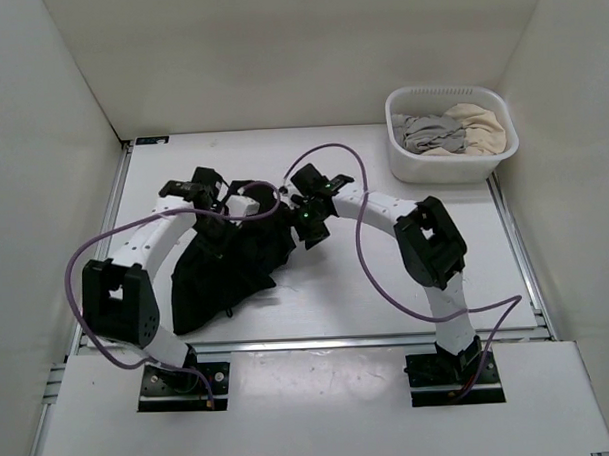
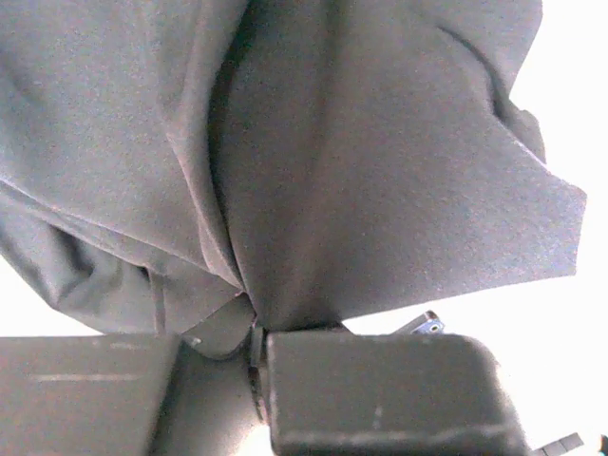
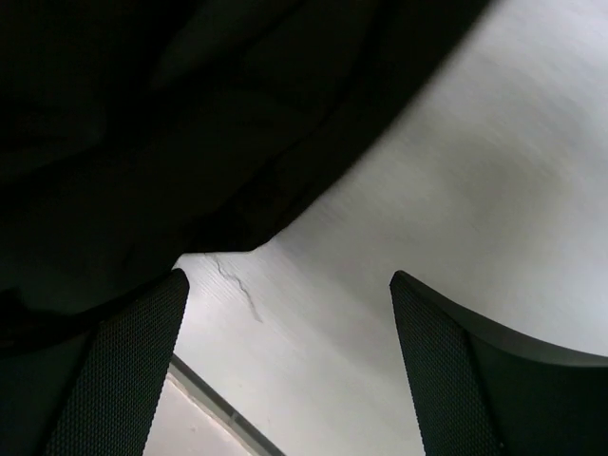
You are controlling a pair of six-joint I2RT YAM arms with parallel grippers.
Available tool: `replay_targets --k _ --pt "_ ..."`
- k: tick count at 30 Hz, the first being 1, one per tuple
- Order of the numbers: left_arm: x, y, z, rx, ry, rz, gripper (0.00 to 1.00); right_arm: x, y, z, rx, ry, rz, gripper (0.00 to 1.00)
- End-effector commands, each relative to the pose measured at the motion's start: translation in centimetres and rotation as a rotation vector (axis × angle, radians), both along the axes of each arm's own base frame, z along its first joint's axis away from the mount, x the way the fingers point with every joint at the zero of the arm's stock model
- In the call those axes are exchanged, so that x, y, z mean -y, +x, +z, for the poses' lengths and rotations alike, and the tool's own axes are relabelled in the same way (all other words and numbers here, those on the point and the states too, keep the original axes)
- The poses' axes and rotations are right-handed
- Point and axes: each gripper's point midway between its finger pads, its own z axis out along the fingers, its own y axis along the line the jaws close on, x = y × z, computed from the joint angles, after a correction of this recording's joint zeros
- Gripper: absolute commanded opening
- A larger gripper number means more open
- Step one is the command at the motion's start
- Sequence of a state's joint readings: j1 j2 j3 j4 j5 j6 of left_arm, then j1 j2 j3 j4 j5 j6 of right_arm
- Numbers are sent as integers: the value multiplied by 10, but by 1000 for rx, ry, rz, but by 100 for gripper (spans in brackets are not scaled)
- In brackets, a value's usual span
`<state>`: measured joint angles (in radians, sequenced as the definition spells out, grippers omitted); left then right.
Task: Fold and stack the trousers
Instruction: Grab the trousers from the pile, then flatten the trousers out
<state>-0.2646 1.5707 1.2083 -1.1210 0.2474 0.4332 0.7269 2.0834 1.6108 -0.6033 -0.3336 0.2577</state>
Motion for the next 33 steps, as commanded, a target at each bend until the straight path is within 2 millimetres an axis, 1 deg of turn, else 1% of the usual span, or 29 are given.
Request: replay_targets --k 1,2,3,4,7,8,10,11,12,13,14,16,17,18,19,20,21,22,23,24,25,26,27,28,29,30,31,32,33 --pt "4 6 47 110 -73 -25 14 -16 0 -10 -44 13 47 89" --pt "1 9 52 120 -74 -13 14 -15 -2 -22 -63 -4 46 89" --pt "-2 12 57 131 -74 -11 14 -17 0 -23 -62 5 34 89" --pt "-7 19 70 160 -95 18 14 -22 5 -23 -41 29 24 87" --pt "-9 14 77 138 -140 25 14 -37 9 -21 -63 88 -2 87" --pt "-7 12 75 120 -146 15 15 -42 12 -25 -70 103 -11 87" --pt "-4 5 68 87 -164 13 21 -57 14 -16 -80 147 -31 86" --pt "-5 0 61 63 -160 15 29 -64 18 -15 -74 176 -33 85" --pt "-4 -3 58 48 -166 15 33 -69 21 -8 -70 203 -30 85" --pt "-5 -6 55 34 -164 16 37 -72 20 -9 -86 210 -30 85" --pt "-5 -7 47 28 -163 16 44 -78 25 3 -68 239 -22 85" --pt "-7 -8 37 25 -149 18 55 -81 25 -7 -93 229 -18 84" --pt "-11 -14 26 0 -131 22 56 -81 26 -9 -98 224 -19 82" --pt "-11 -16 21 -5 -130 23 56 -84 28 -8 -108 221 -27 74" --pt "-13 -14 13 -9 -117 24 55 -83 28 -22 -133 197 -31 67" --pt "-13 -17 10 -22 -115 25 50 -85 27 -25 -155 191 -35 56" --pt "-16 -18 2 -40 -112 37 43 -81 23 -30 -187 161 -41 20" --pt "-16 -15 0 -39 -121 45 29 -83 25 -29 -190 158 -41 9" --pt "-14 -19 -1 -52 -135 44 22 -83 25 -29 -190 158 -41 1" --pt "-14 -16 -1 -44 -147 53 16 -76 27 -33 -189 141 -59 0" --pt "-13 -20 -5 -71 -156 64 14 -68 32 -22 -171 145 -76 0" --pt "-11 -25 -7 -87 -169 64 14 -63 33 -21 -151 124 -93 0" --pt "-9 -30 -11 -107 -182 64 14 -46 40 -23 -144 94 -122 0" --pt "-9 -33 -13 -117 -180 65 14 -31 39 -6 -131 63 -134 0" --pt "-16 -31 -19 -102 -140 67 14 -9 54 14 -44 18 -157 0" --pt "-20 -27 -21 -86 -114 69 14 8 59 27 4 -30 -173 0" --pt "-25 -30 -25 -81 -86 71 14 37 52 34 9 -135 -194 0" --pt "-31 -30 -28 -77 -57 74 14 61 61 50 69 -195 -229 0" --pt "-44 -30 -35 -73 2 91 14 84 64 83 166 -232 -245 0"
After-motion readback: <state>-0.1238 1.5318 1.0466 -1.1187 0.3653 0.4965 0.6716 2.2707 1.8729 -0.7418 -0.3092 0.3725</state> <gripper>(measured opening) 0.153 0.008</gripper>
